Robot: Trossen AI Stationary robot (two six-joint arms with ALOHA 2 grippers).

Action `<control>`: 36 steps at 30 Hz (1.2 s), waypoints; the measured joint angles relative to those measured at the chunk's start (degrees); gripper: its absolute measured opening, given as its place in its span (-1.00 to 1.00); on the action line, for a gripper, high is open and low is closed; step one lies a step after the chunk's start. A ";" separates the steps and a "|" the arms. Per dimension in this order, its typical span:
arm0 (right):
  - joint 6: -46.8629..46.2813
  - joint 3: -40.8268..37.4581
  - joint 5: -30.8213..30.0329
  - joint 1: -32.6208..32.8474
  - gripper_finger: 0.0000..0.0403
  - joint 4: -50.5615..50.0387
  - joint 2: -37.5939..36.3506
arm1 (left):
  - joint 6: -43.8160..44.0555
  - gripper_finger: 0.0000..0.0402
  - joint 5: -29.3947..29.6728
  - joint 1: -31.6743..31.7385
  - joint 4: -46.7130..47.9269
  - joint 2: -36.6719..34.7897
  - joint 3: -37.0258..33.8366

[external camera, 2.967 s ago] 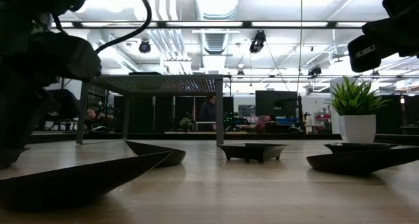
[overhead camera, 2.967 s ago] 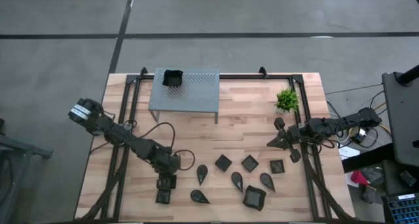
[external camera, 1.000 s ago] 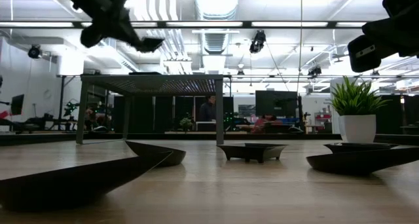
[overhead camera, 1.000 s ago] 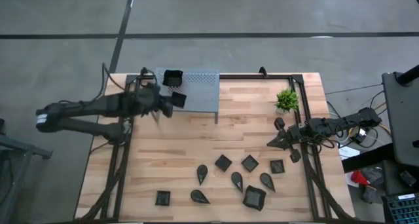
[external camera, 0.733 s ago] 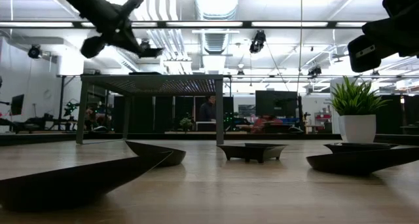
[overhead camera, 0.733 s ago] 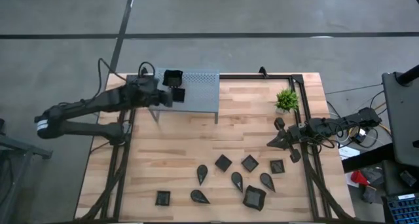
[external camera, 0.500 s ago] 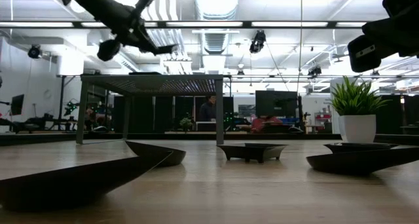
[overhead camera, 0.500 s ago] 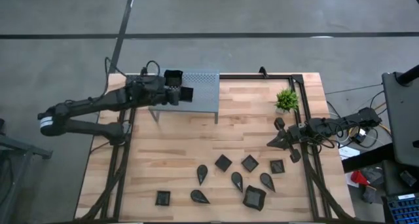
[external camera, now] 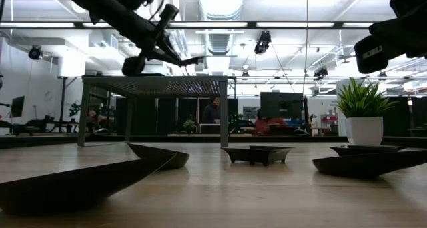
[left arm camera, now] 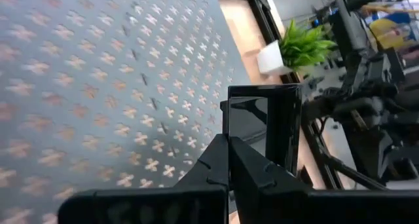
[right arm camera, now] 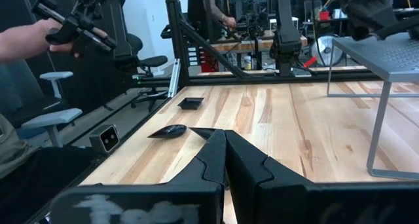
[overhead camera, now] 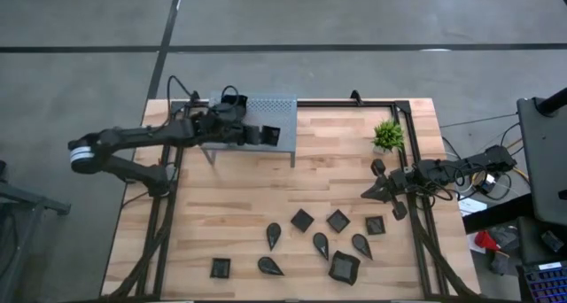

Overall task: Pick & Place Mini shaped plates
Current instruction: Put the black square plate on the shelf

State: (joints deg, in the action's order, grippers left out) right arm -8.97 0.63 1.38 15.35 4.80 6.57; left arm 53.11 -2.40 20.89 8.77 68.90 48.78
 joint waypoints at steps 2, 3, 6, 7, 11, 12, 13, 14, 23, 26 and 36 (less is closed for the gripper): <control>0.00 0.01 0.00 -0.02 -0.96 0.01 0.00 | 0.13 -0.96 0.01 0.03 -1.49 1.25 0.04; 0.00 -0.01 0.01 -0.02 -0.96 0.00 0.00 | 0.51 -0.95 0.08 0.13 -2.58 1.83 0.04; 0.00 -0.01 0.01 -0.02 -0.96 0.00 0.00 | 0.88 -0.95 0.18 0.48 -5.23 2.95 0.04; 0.00 0.00 0.00 -0.02 -0.96 0.00 0.00 | 0.88 -0.95 0.20 0.54 -6.01 3.19 0.07; 0.00 0.00 0.01 -0.01 -0.96 0.01 0.00 | 0.57 -0.93 0.23 0.81 -5.87 3.92 0.10; 0.00 0.01 0.01 -0.02 -0.96 0.00 0.00 | 0.56 -0.93 0.30 0.81 -5.85 4.00 0.10; 0.00 -0.01 0.01 -0.02 -0.96 0.00 0.00 | 0.56 -0.92 0.31 0.81 -5.88 4.06 0.10; 0.00 0.00 0.01 -0.02 -0.96 0.01 0.00 | 0.63 -0.92 0.32 0.81 -5.91 4.12 0.10; 0.00 0.00 0.01 -0.02 -0.96 0.01 0.00 | 0.98 -0.81 0.33 0.81 -5.70 4.01 0.10; 0.00 -0.01 0.00 -0.02 -0.96 0.02 0.00 | 0.98 -0.76 0.33 0.81 -5.33 3.98 0.10; 0.00 -0.01 0.01 -0.02 -0.96 0.01 0.00 | 0.76 -0.65 0.13 1.41 -5.16 3.86 0.37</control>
State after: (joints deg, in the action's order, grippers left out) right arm -8.97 0.62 1.39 15.33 4.80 6.57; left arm 53.88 -2.27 22.30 3.61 72.76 49.16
